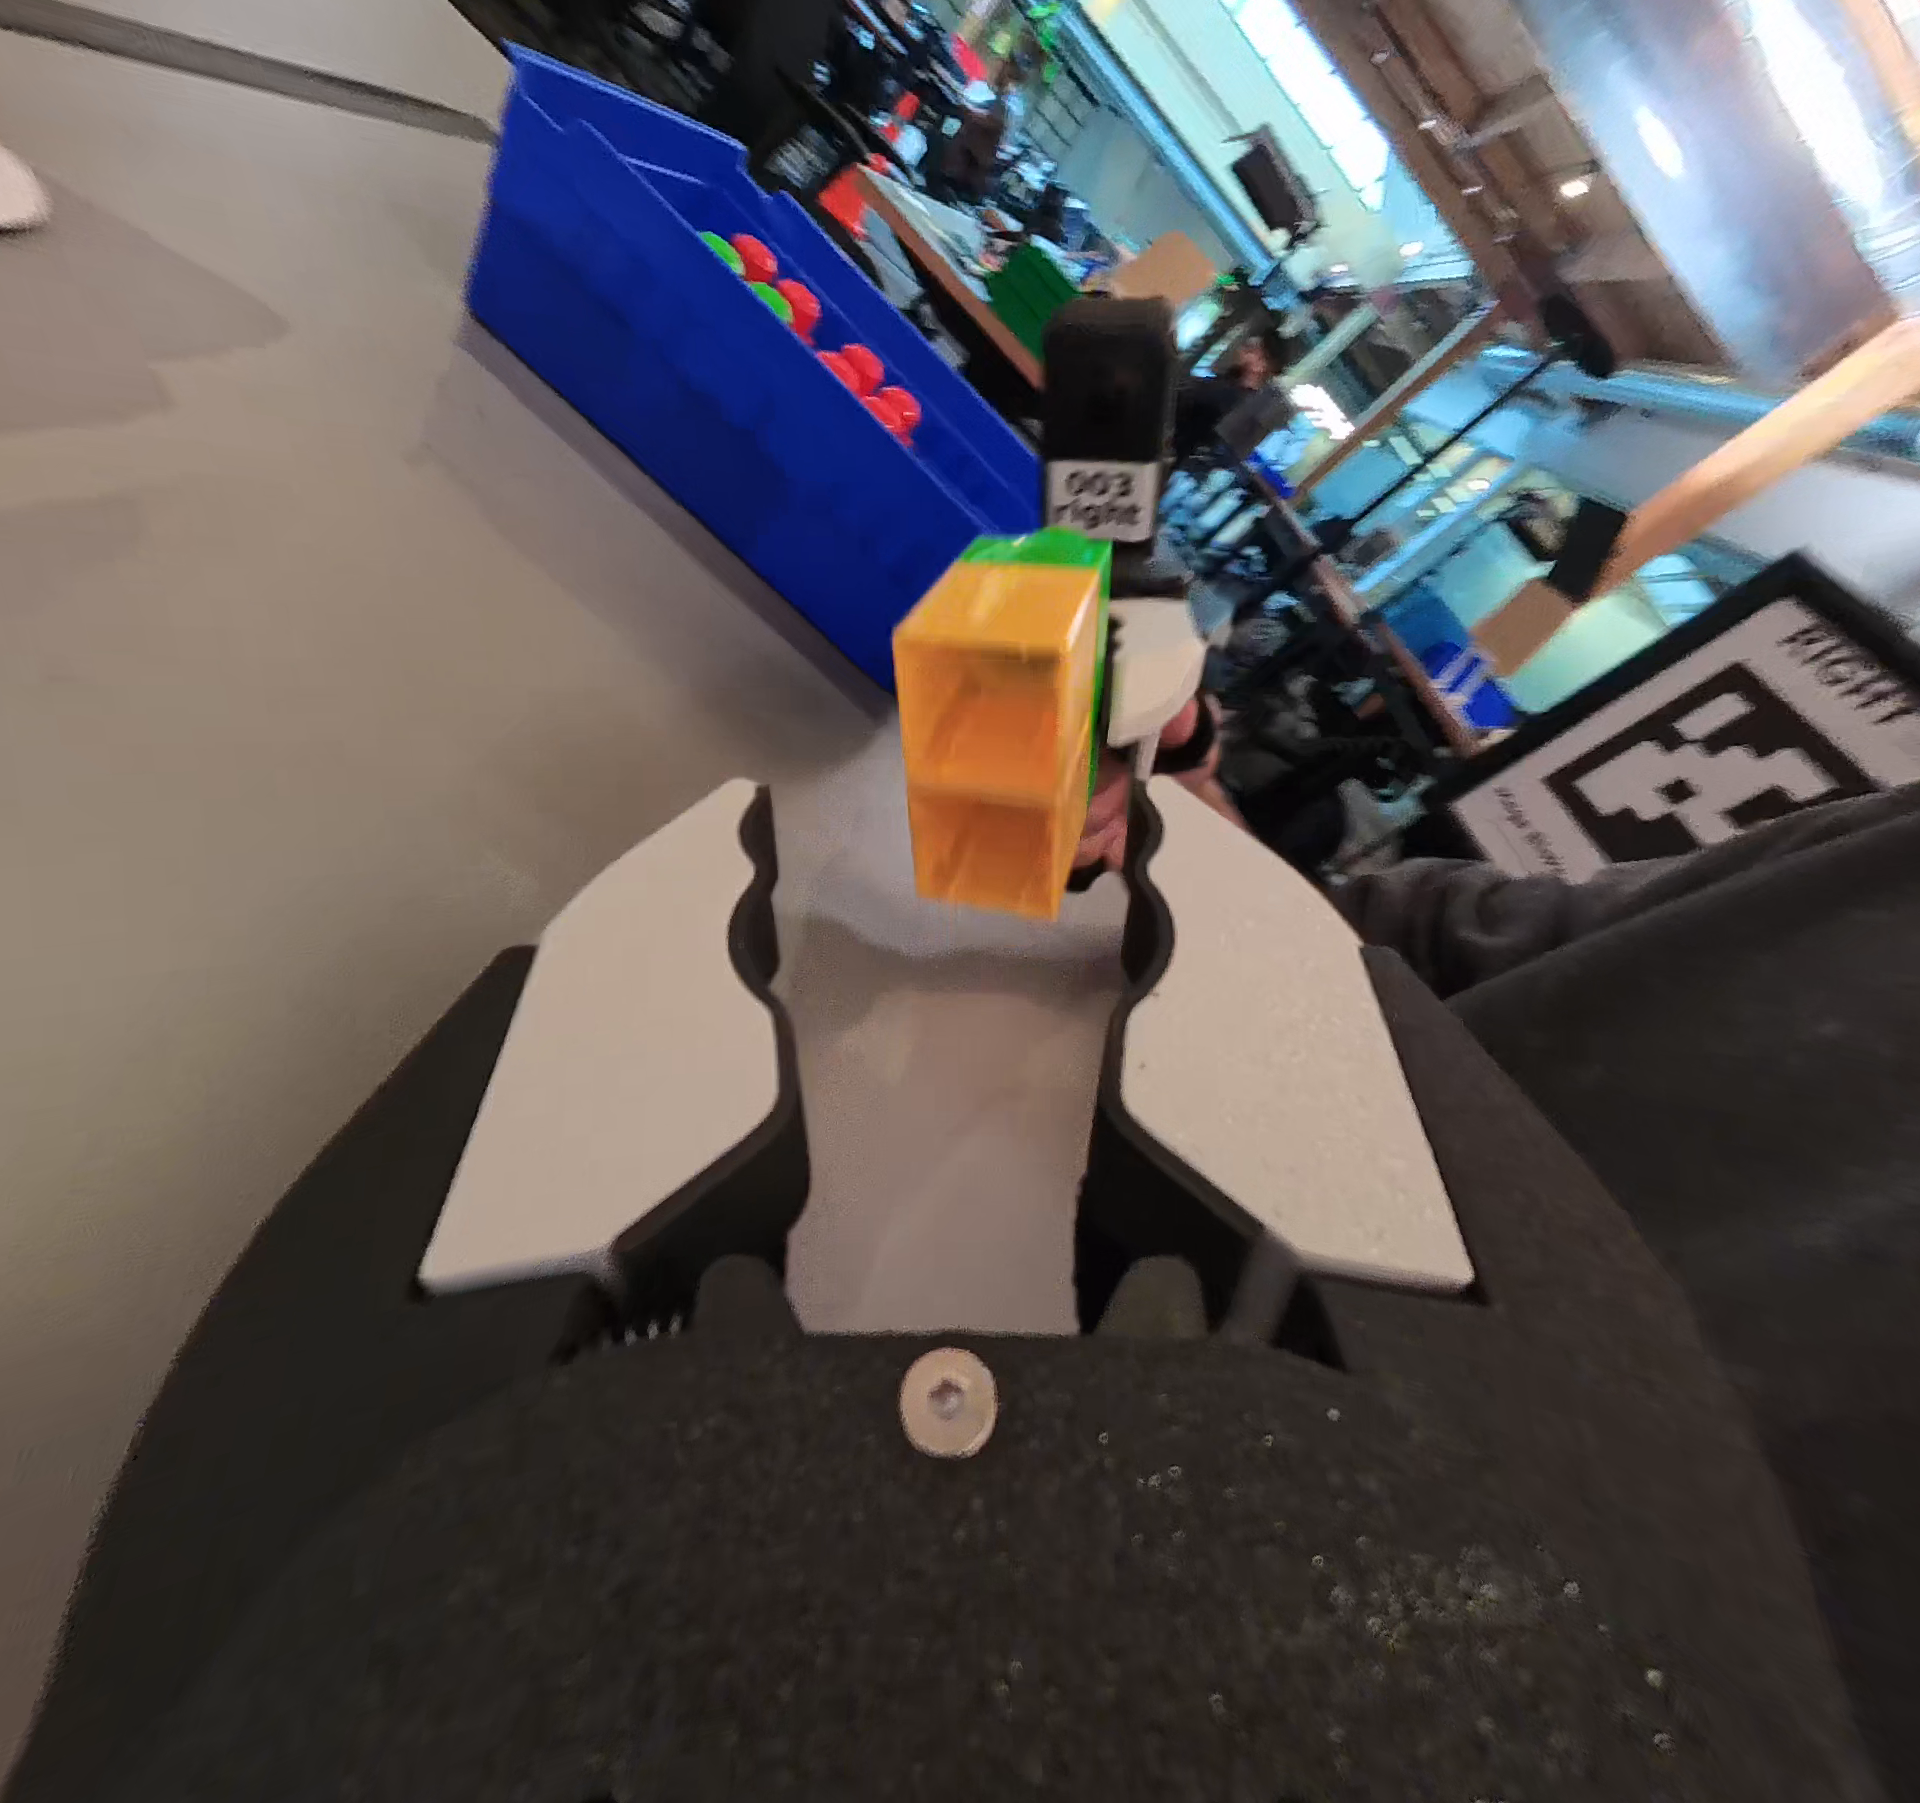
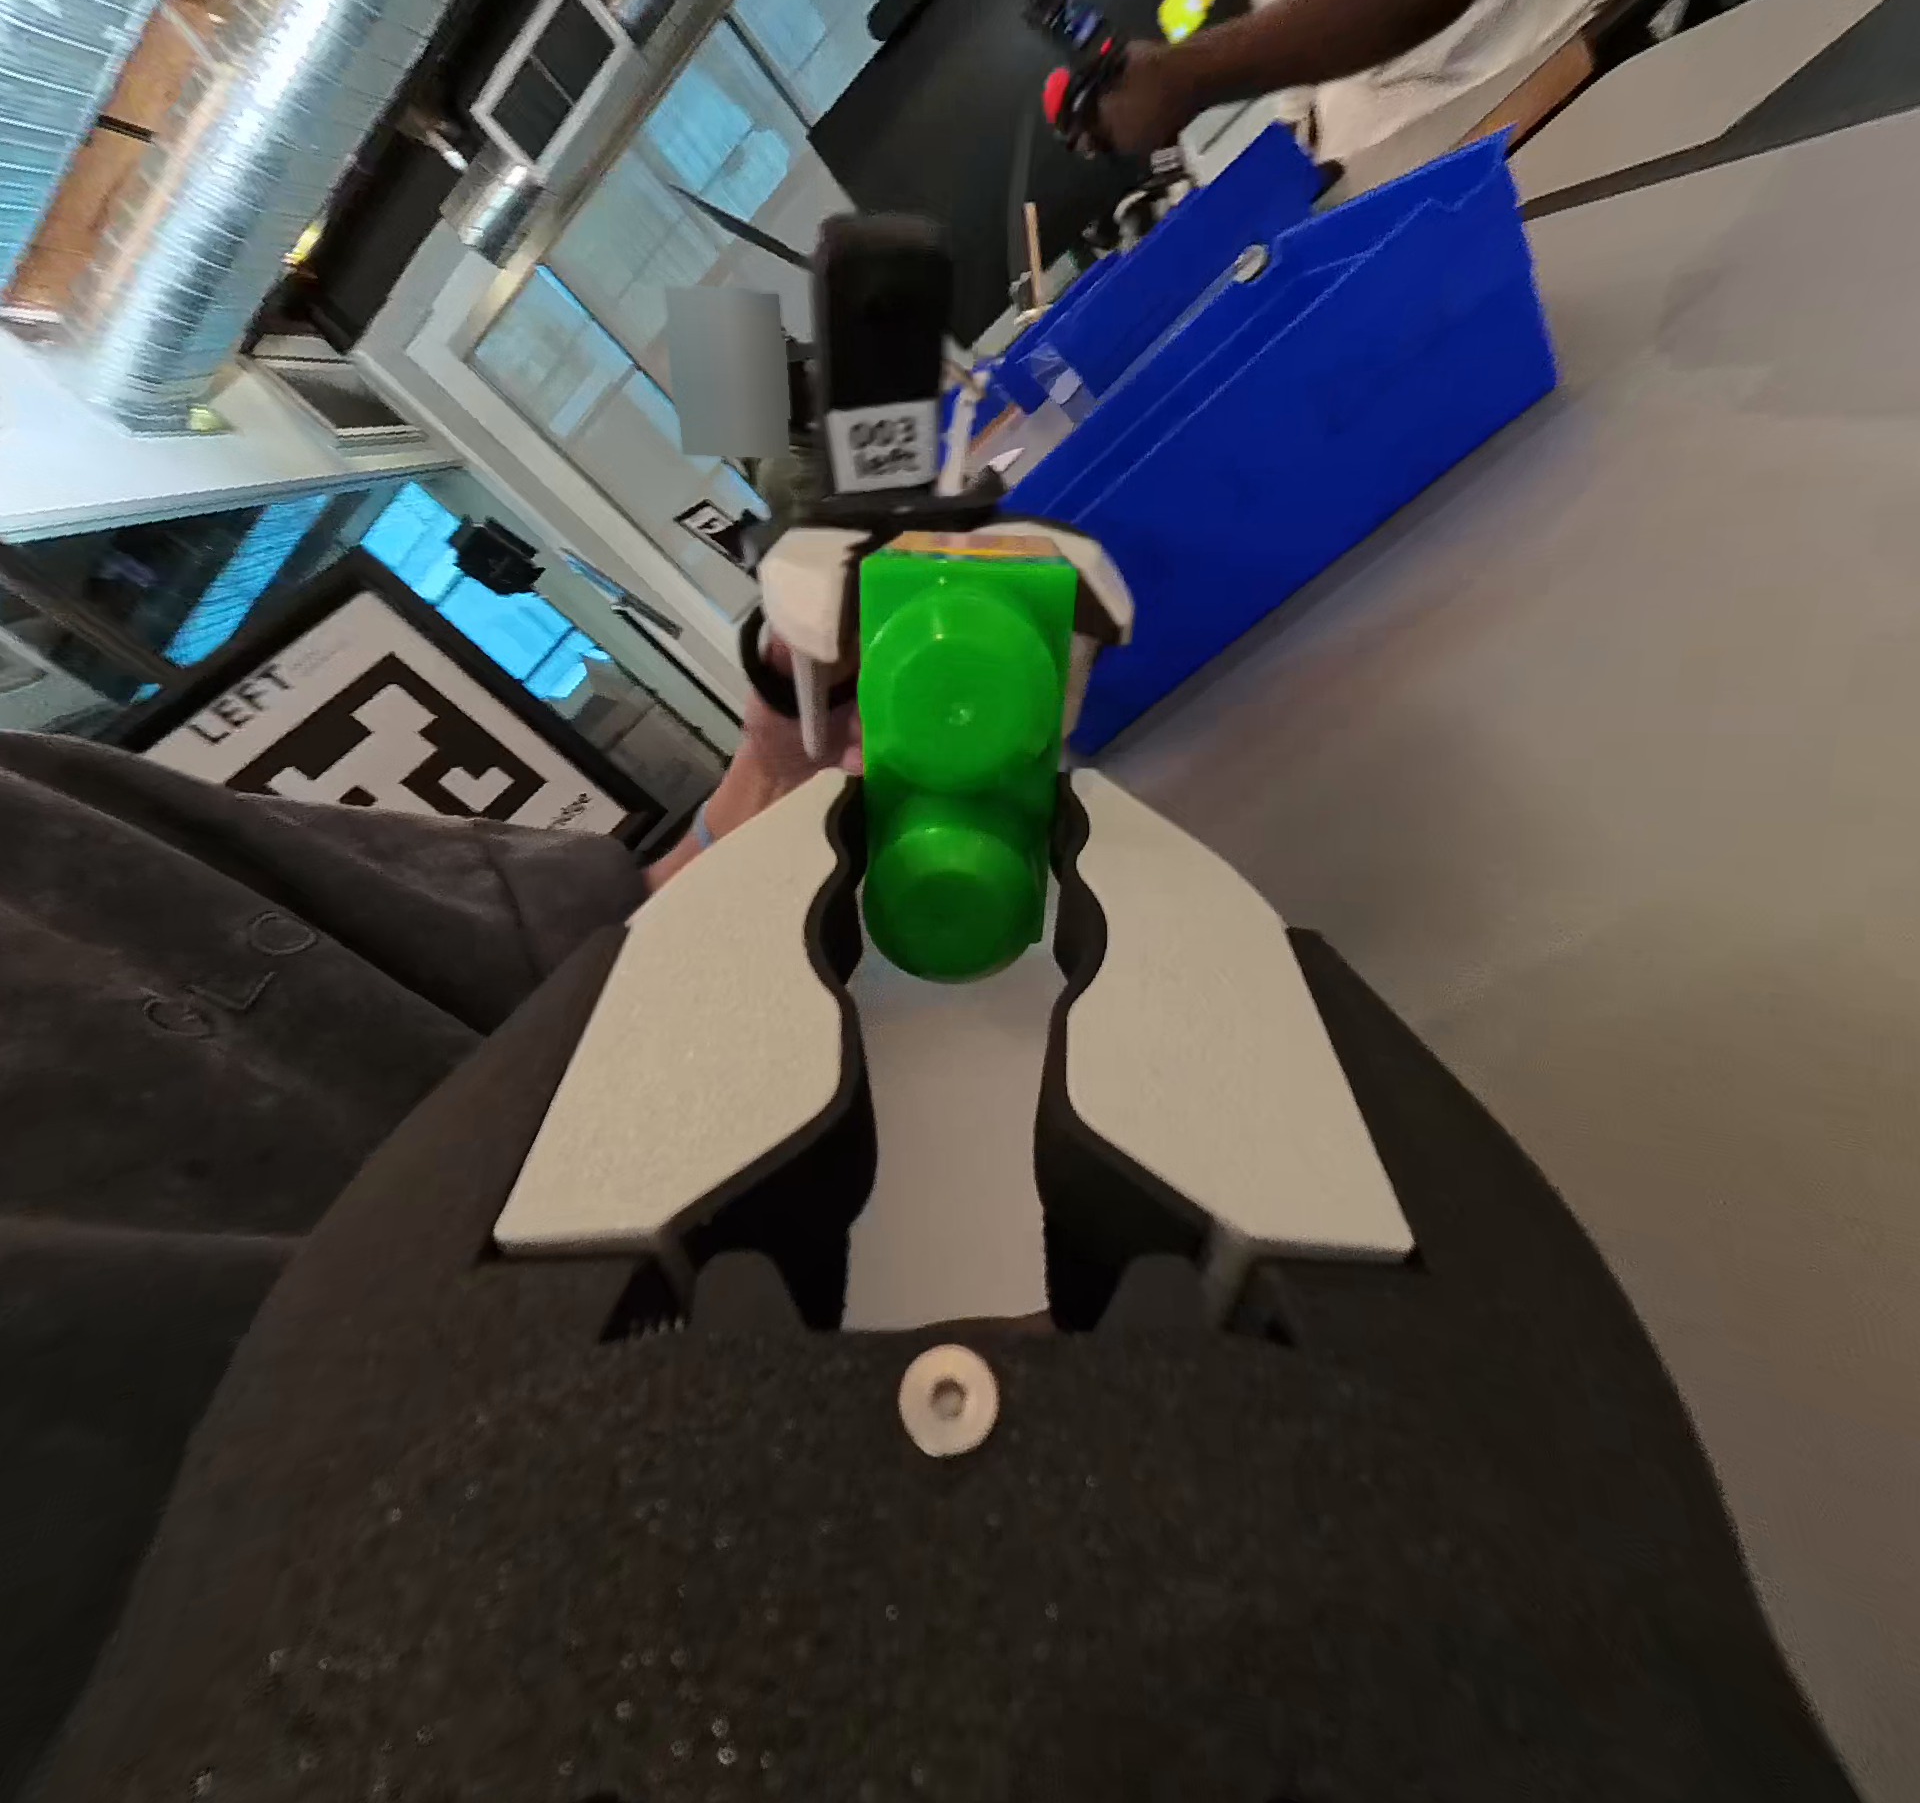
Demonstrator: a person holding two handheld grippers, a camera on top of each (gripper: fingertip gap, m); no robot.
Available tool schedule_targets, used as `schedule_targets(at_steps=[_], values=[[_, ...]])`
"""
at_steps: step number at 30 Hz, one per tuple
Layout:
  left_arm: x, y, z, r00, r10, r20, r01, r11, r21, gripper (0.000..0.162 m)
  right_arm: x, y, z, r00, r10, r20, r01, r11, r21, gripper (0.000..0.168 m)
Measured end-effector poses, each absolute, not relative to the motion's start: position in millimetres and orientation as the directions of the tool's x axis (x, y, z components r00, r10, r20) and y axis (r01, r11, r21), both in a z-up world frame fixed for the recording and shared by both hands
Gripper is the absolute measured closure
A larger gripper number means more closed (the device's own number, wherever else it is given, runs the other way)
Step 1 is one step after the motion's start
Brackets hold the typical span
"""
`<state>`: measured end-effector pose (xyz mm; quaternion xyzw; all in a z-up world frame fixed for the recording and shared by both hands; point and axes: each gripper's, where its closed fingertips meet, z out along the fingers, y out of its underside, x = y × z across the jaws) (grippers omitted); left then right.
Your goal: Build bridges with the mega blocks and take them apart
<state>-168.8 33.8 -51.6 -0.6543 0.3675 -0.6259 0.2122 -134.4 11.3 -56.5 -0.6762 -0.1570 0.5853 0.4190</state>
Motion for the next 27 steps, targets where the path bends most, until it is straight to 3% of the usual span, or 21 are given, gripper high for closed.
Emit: schedule_targets(at_steps=[5, 6, 10, 12, 15, 20, 27], values=[[-193.9, 29.1, -77.3, 0.218, -0.900, 0.379, -0.192, -0.420, -0.887, 0.082, -94.2, 13.9, -36.5, 0.530, 0.642, -0.554, -0.260, -0.499, -0.827, 0.134], [-196.5, 25.0, -82.8, 0.260, -0.899, 0.352, -0.202, -0.407, -0.891, 0.085, -73.7, 11.5, -23.8, 0.616, 0.595, -0.516, -0.262, -0.463, -0.847, 0.134], [-199.3, 3.9, -97.1, 0.288, -0.847, 0.446, -0.142, -0.498, -0.855, 0.083, 63.3, -18.1, 14.7, 0.935, 0.164, -0.314, -0.213, -0.447, -0.869, 0.134], [-203.6, -3.2, -104.6, 0.296, -0.859, 0.417, -0.152, -0.473, -0.868, 0.084, 133.2, -42.5, 12.3, 0.983, -0.076, -0.167, -0.180, -0.564, -0.806, 0.134], [-209.5, 0.1, -99.3, 0.339, -0.901, 0.273, -0.169, -0.343, -0.924, 0.086, 190.2, -61.3, -20.1, 0.971, -0.225, -0.077, -0.225, -0.757, -0.613, 0.135], [-206.3, -5.4, -80.5, 0.321, -0.917, 0.236, -0.151, -0.296, -0.943, 0.090, 198.1, -51.2, -93.4, 0.978, -0.195, -0.069, -0.207, -0.917, -0.341, 0.134], [-197.8, -9.7, -78.7, 0.298, -0.923, 0.242, -0.163, -0.299, -0.940, 0.094, 211.1, -42.0, -134.8, 0.977, -0.209, 0.031, -0.203, -0.969, -0.141, 0.134]])
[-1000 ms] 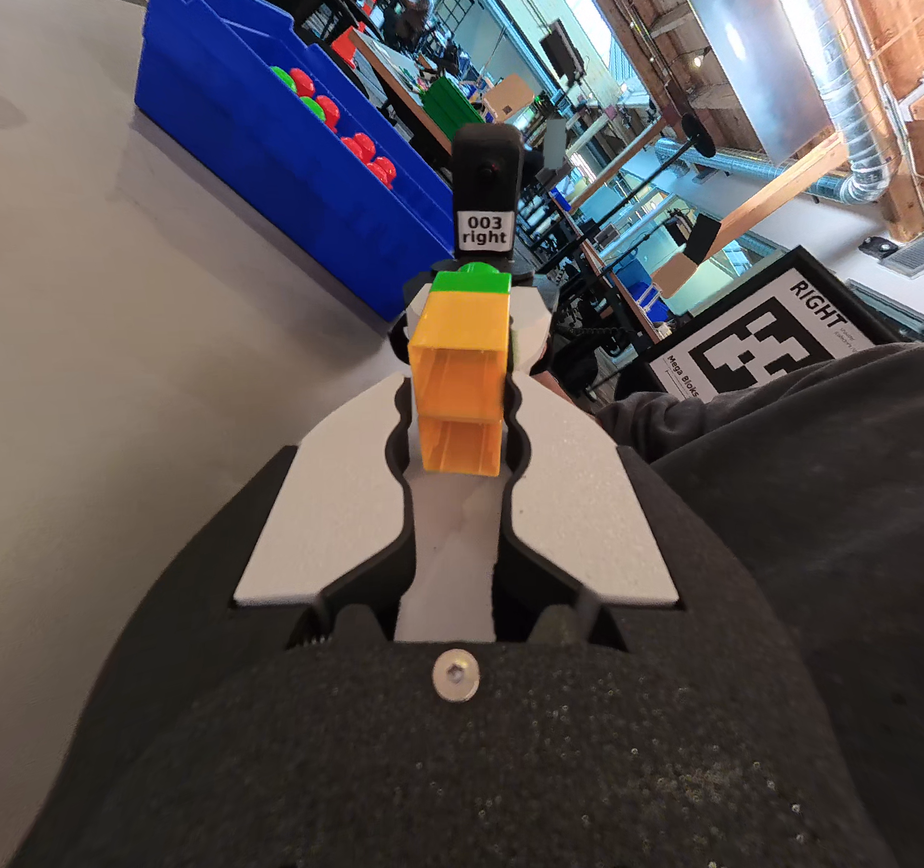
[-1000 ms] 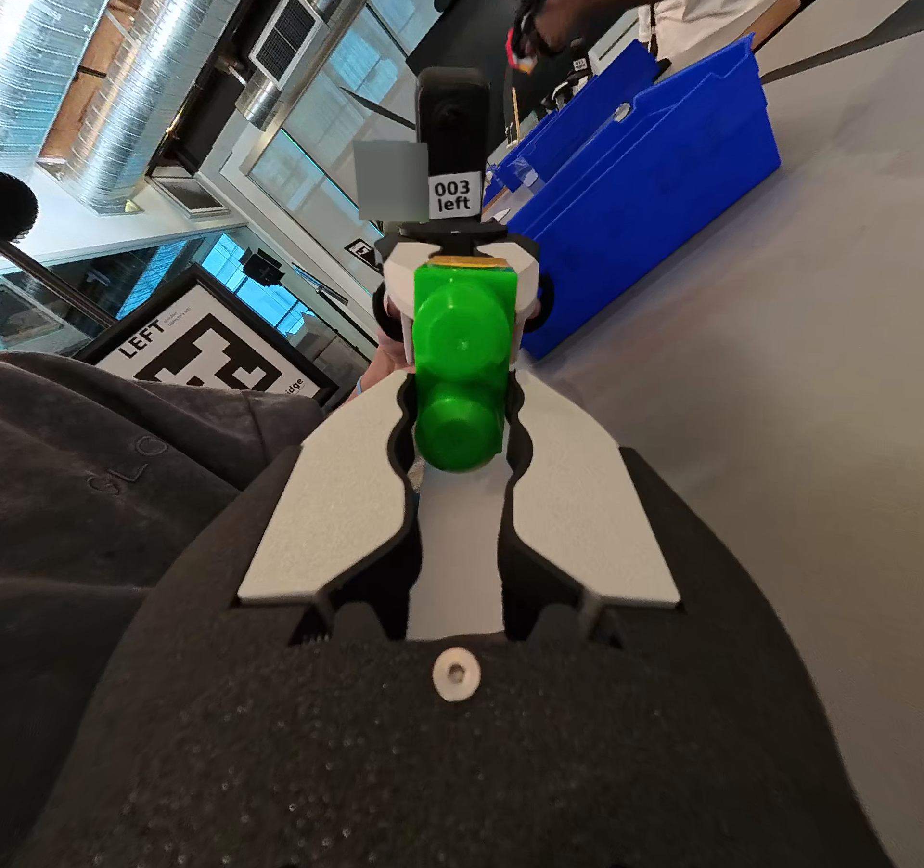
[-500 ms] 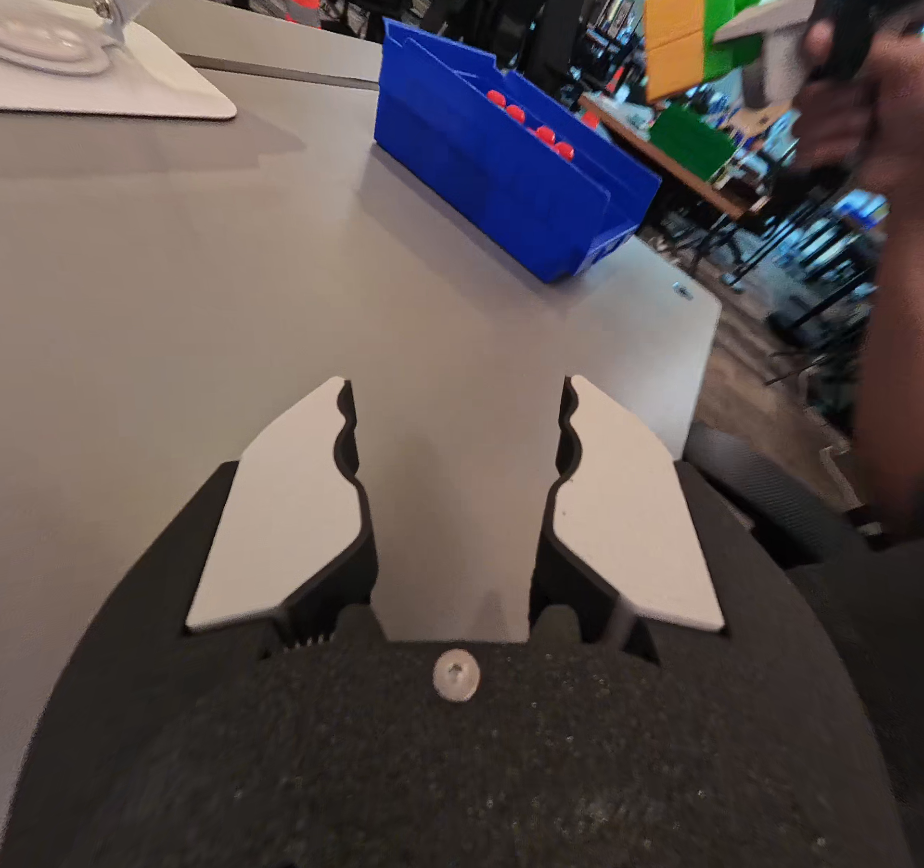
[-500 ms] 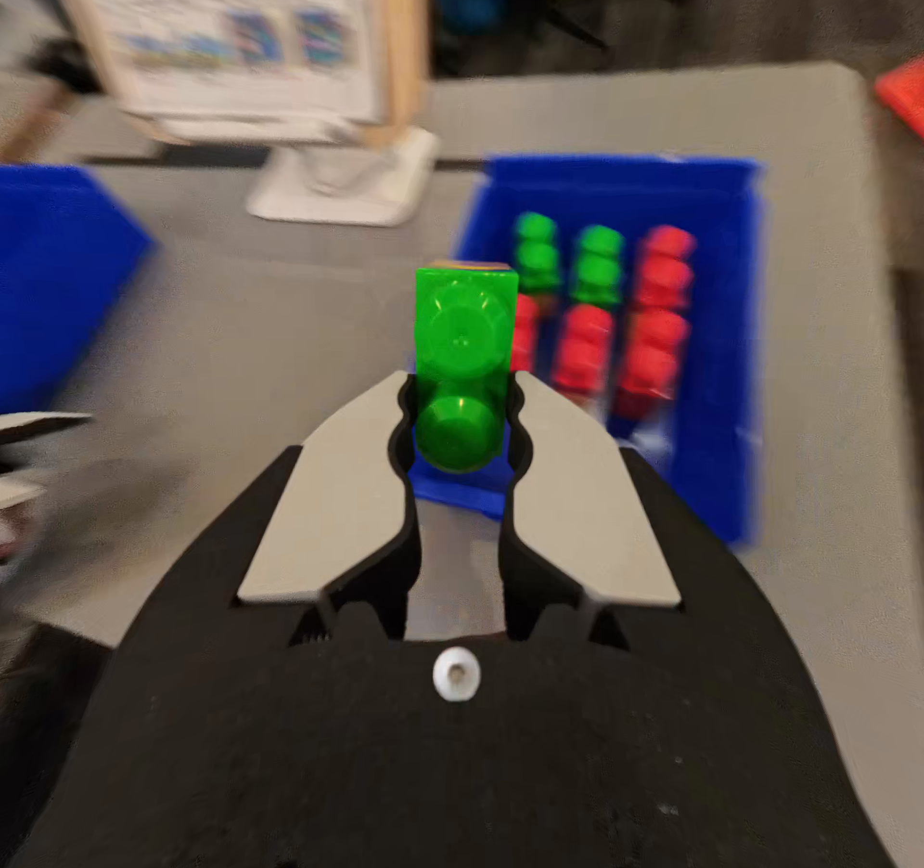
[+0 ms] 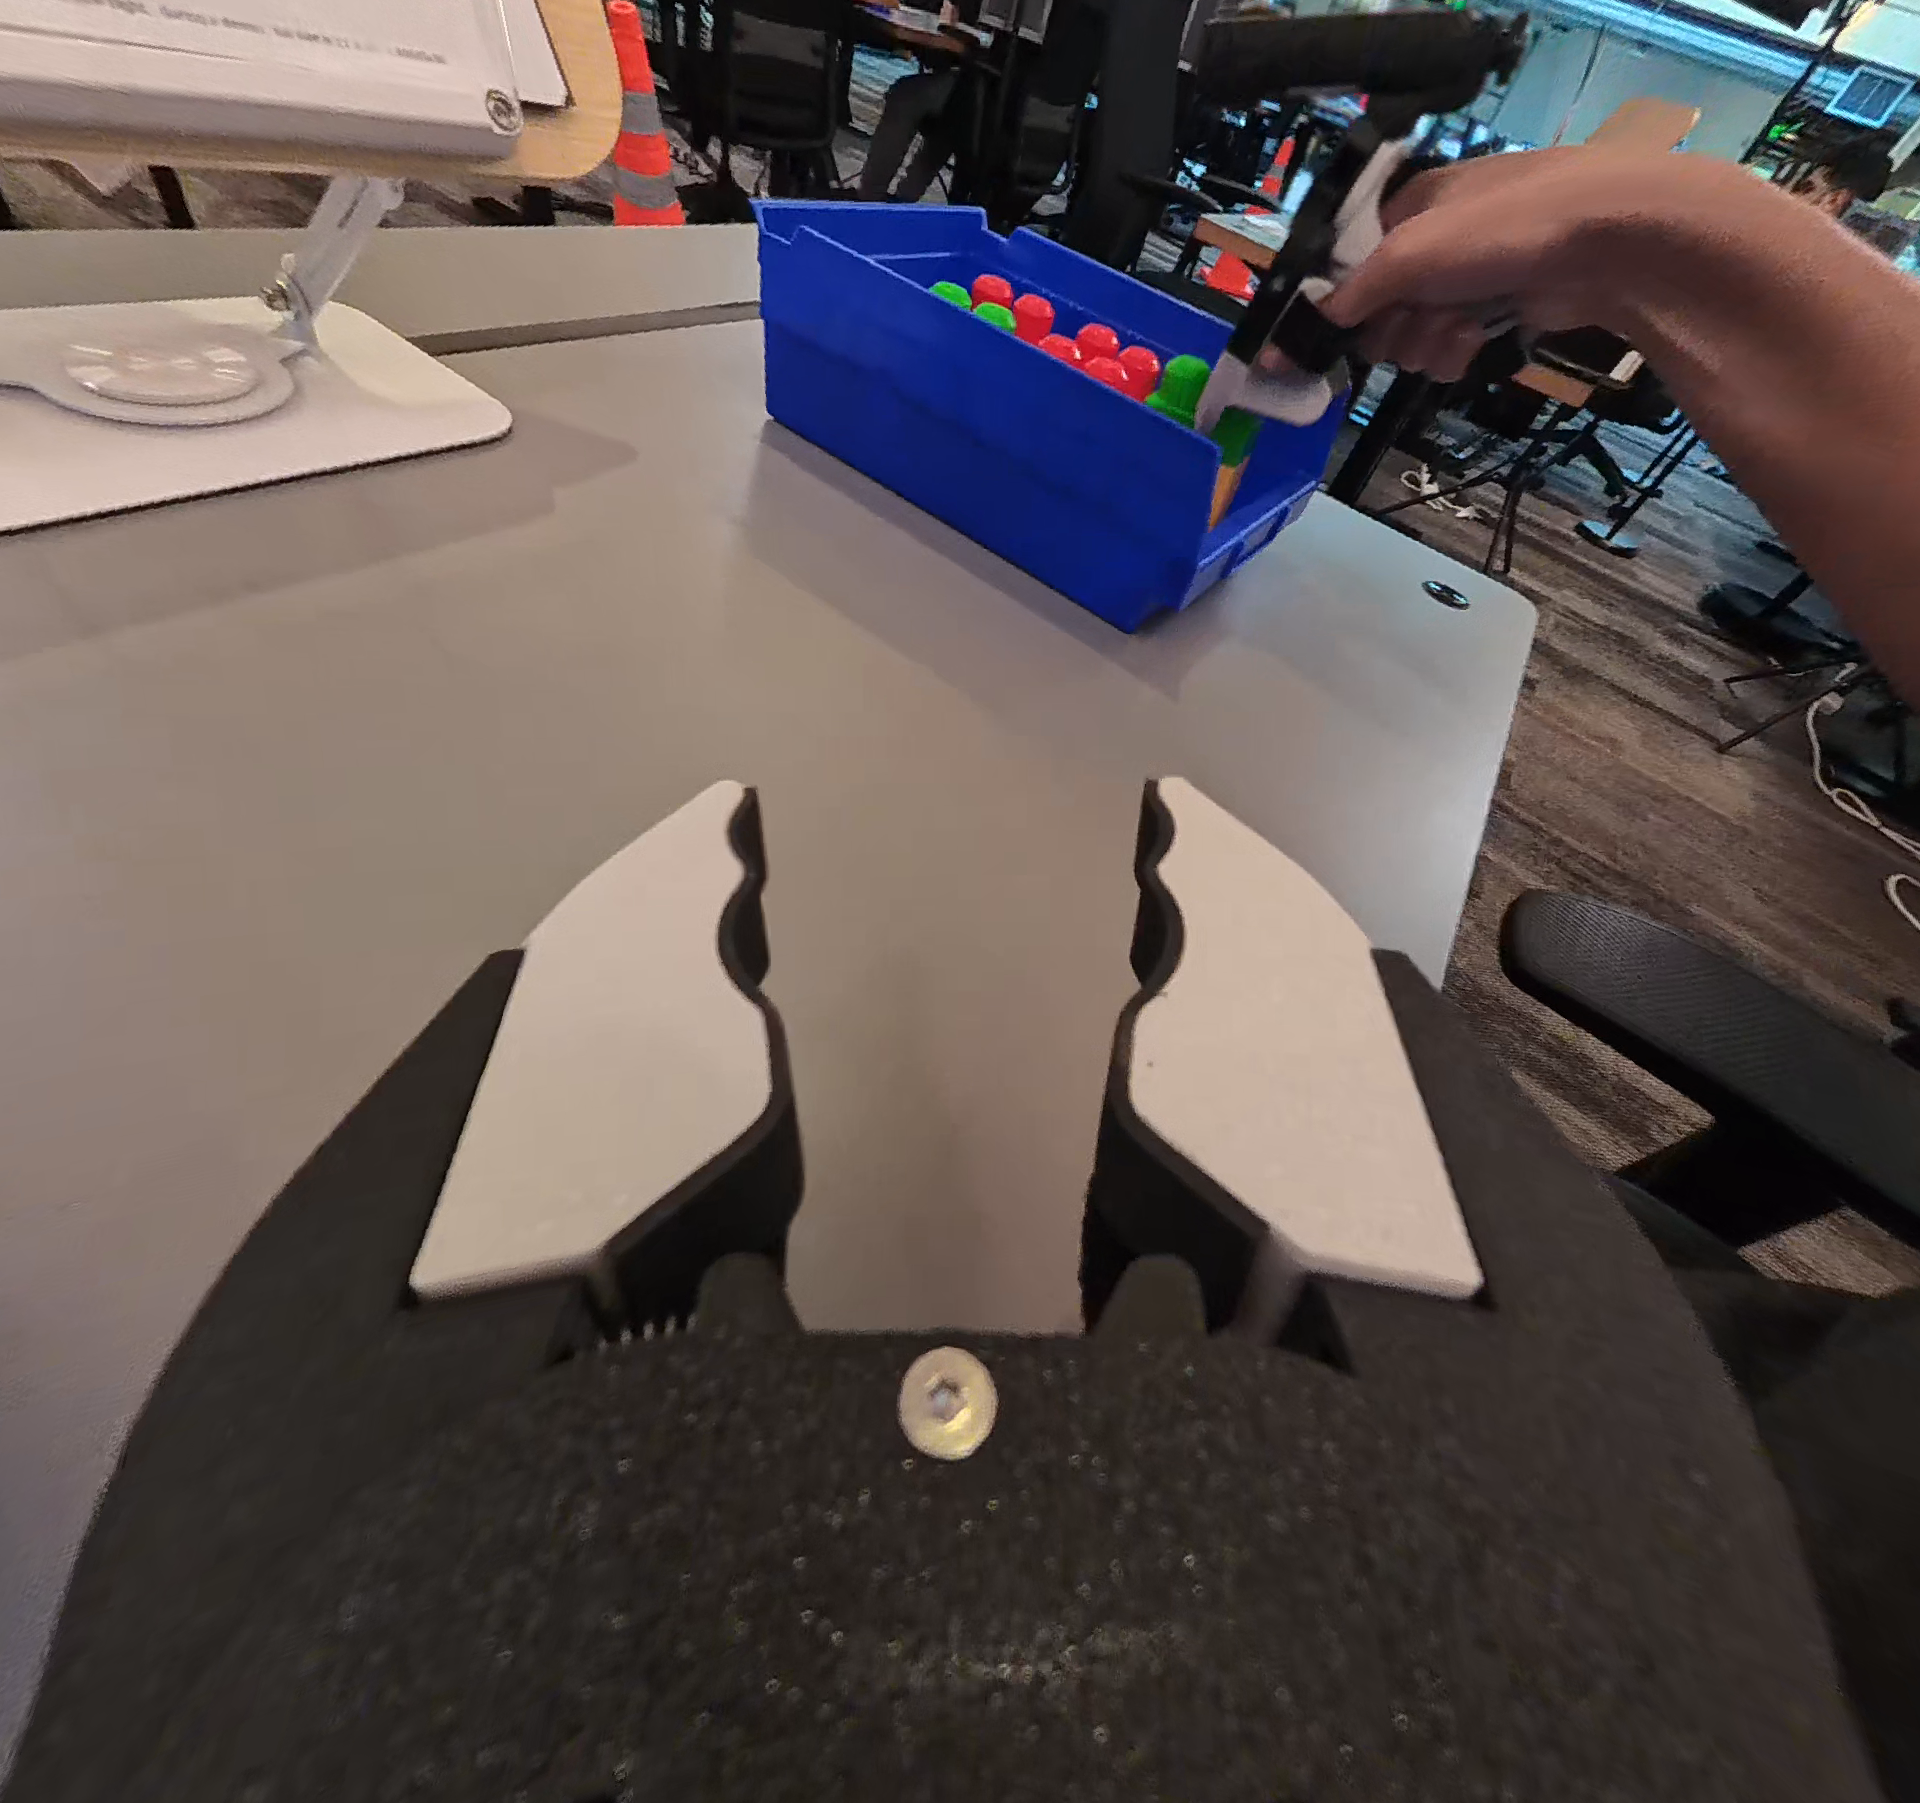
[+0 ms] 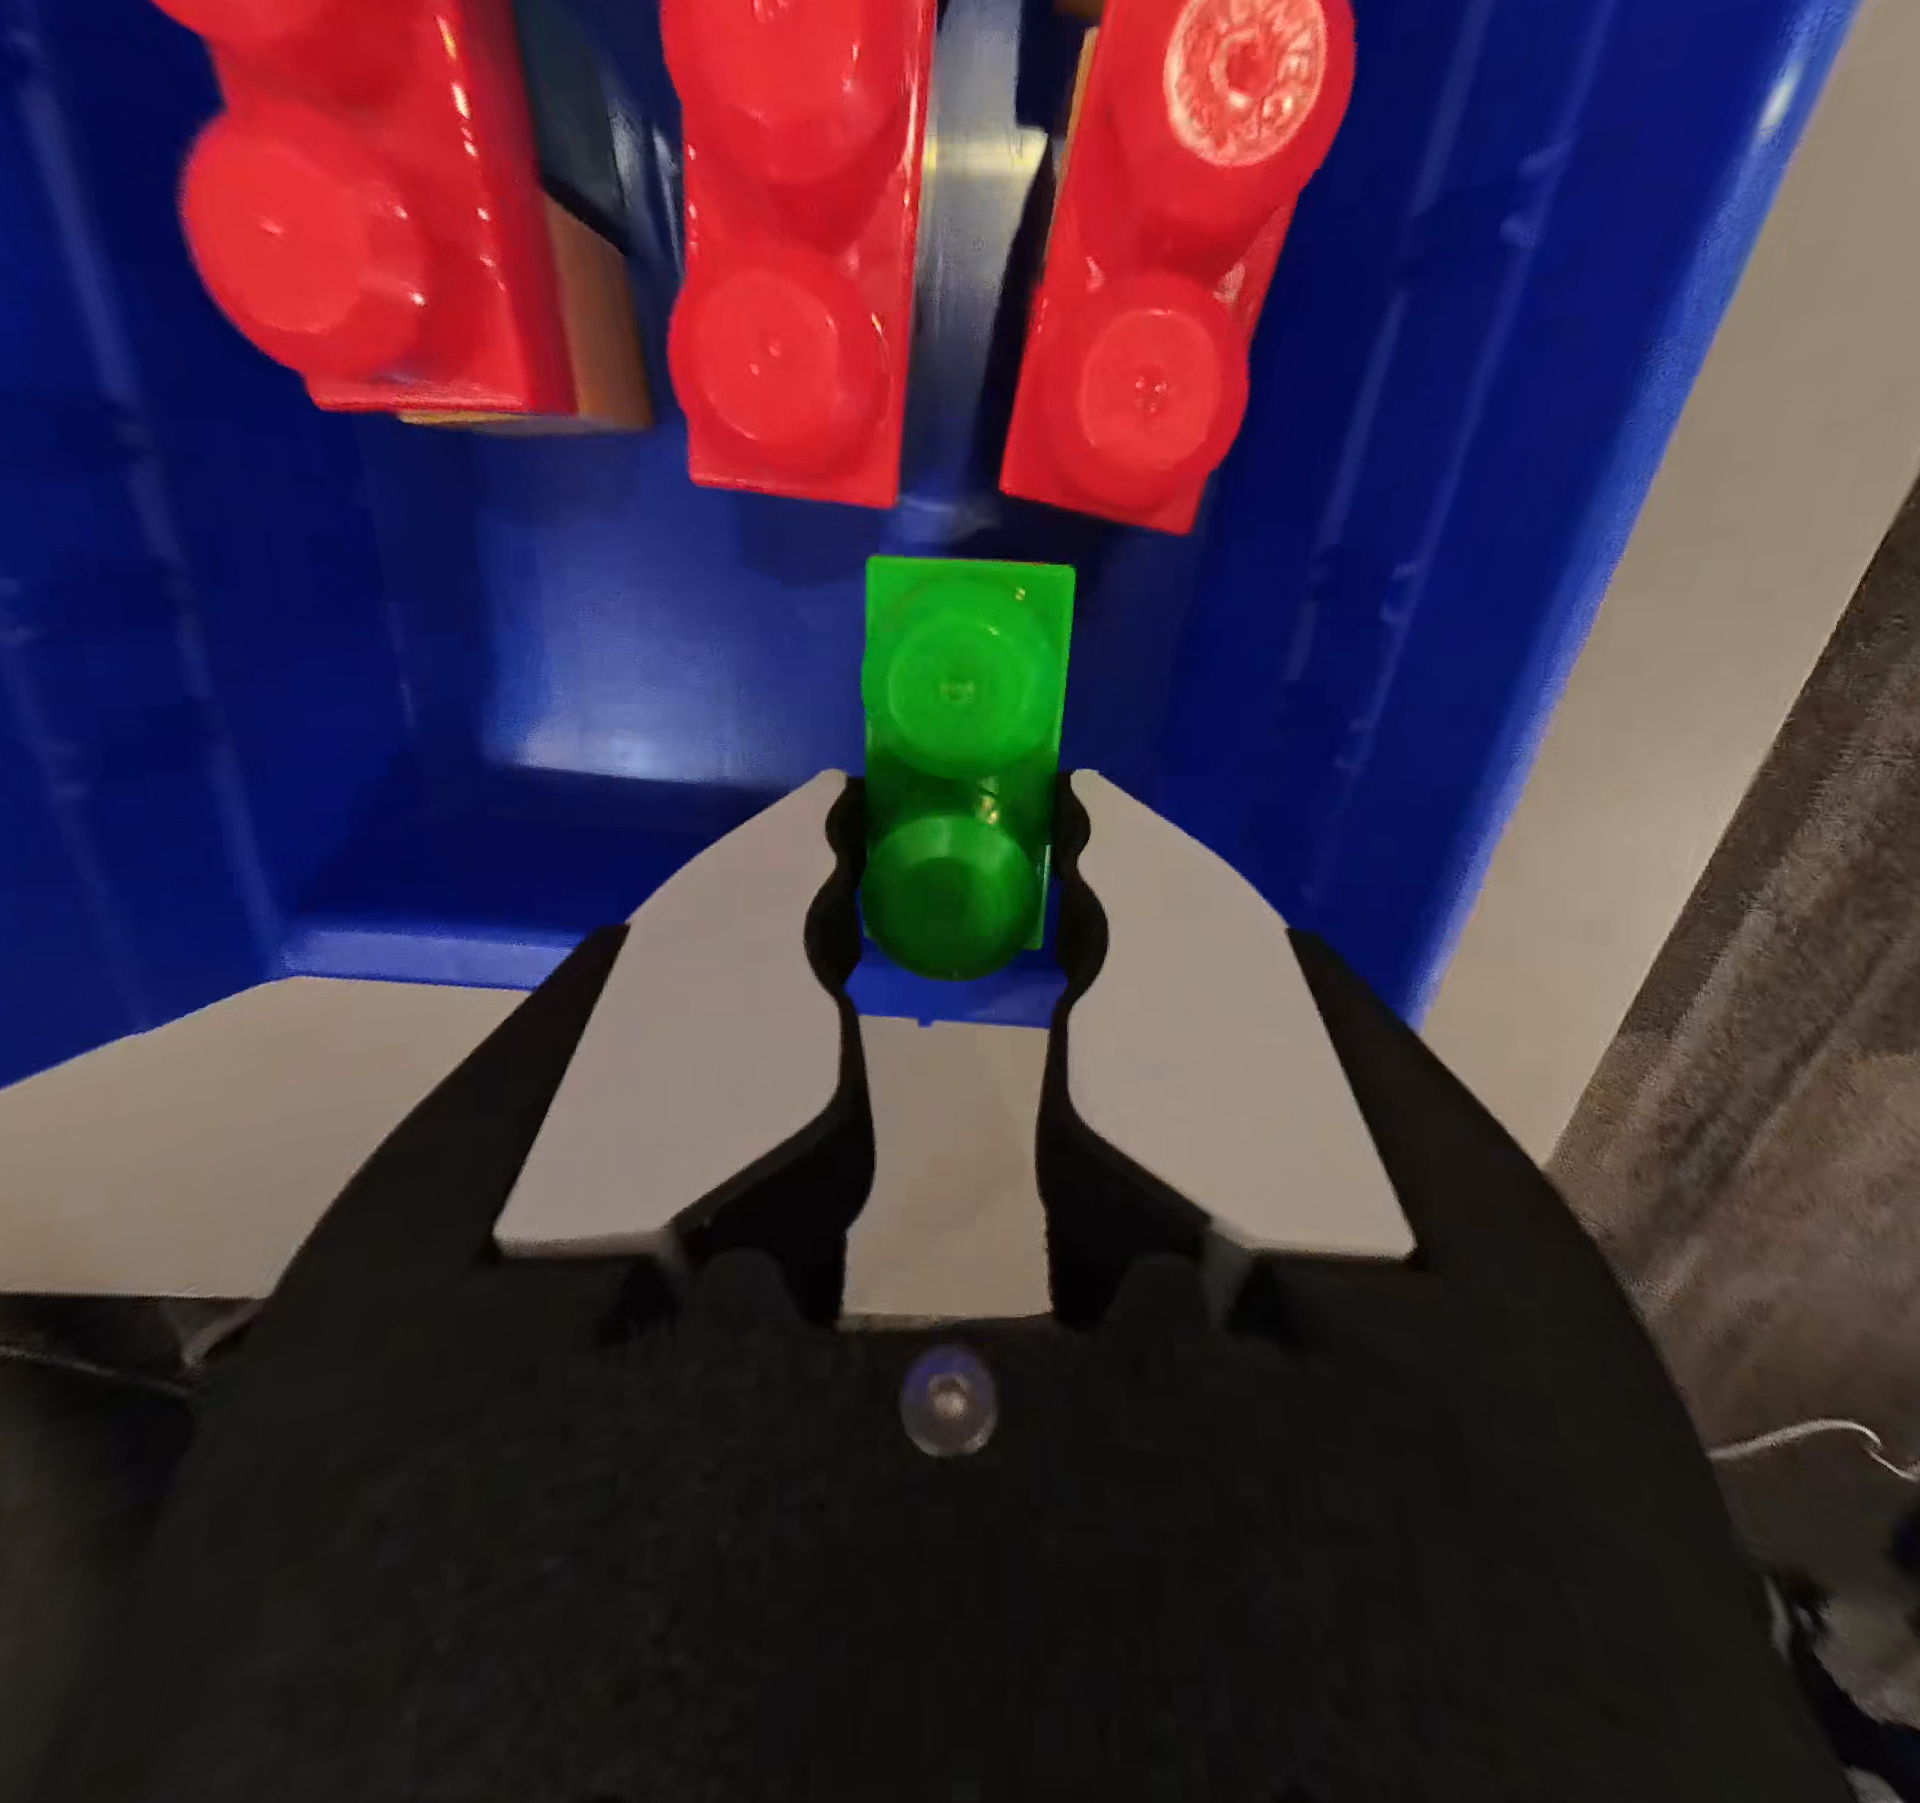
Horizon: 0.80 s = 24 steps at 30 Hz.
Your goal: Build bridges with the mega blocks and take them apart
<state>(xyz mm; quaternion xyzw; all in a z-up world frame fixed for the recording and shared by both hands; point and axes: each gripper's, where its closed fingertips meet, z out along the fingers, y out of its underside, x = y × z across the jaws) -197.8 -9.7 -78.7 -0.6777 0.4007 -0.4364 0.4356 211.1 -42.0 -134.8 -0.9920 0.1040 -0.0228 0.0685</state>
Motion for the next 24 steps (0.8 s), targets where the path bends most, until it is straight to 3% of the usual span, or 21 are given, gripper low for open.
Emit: schedule_targets(at_steps=[4, 7, 9, 12, 15, 17, 19, 21, 24], values=[[-196.1, -12.3, -86.2, 0.299, -0.930, 0.214, -0.203, -0.281, -0.938, 0.096, 212.9, -45.5, -146.4, 0.976, -0.215, 0.044, -0.208, -0.970, -0.128, 0.134], [-201.8, -4.8, -88.1, 0.342, -0.925, 0.166, -0.207, -0.247, -0.947, 0.091, 218.1, -42.3, -144.2, 0.974, -0.221, 0.058, -0.203, -0.954, -0.220, 0.128], [-207.7, -1.0, -89.7, 0.362, -0.918, 0.165, -0.218, -0.255, -0.942, 0.089, 213.6, -35.5, -114.1, 0.974, -0.212, 0.075, -0.169, -0.911, -0.376, 0.121], [-217.5, 2.0, -90.9, 0.379, -0.904, 0.196, -0.214, -0.292, -0.932, 0.088, 161.0, -19.5, -16.6, 0.981, -0.122, 0.149, 0.037, -0.642, -0.766, 0.112], [-226.8, 8.1, -98.8, 0.424, -0.889, 0.174, -0.247, -0.299, -0.922, 0.095, 40.9, -17.3, 33.0, 0.989, 0.141, 0.038, 0.072, -0.240, -0.968, 0.129], [-233.8, 16.0, -110.0, 0.488, -0.864, 0.119, -0.293, -0.291, -0.911, 0.096, -48.9, -24.0, 23.0, 0.900, 0.427, -0.091, -0.062, -0.082, -0.995, 0.133], [-236.1, 14.9, -114.3, 0.516, -0.847, 0.125, -0.291, -0.310, -0.905, 0.091, -107.9, -28.8, -4.7, 0.738, 0.608, -0.292, -0.309, -0.079, -0.948, 0.135], [-237.1, 9.4, -114.0, 0.532, -0.835, 0.144, -0.265, -0.326, -0.907, 0.089, -135.4, -20.6, -40.6, 0.601, 0.652, -0.463, -0.435, -0.220, -0.873, 0.119], [-243.4, 0.4, -122.6, 0.558, -0.826, 0.084, -0.297, -0.294, -0.909, 0.089, -147.9, -19.6, -72.1, 0.571, 0.646, -0.507, -0.411, -0.309, -0.858, 0.118]])
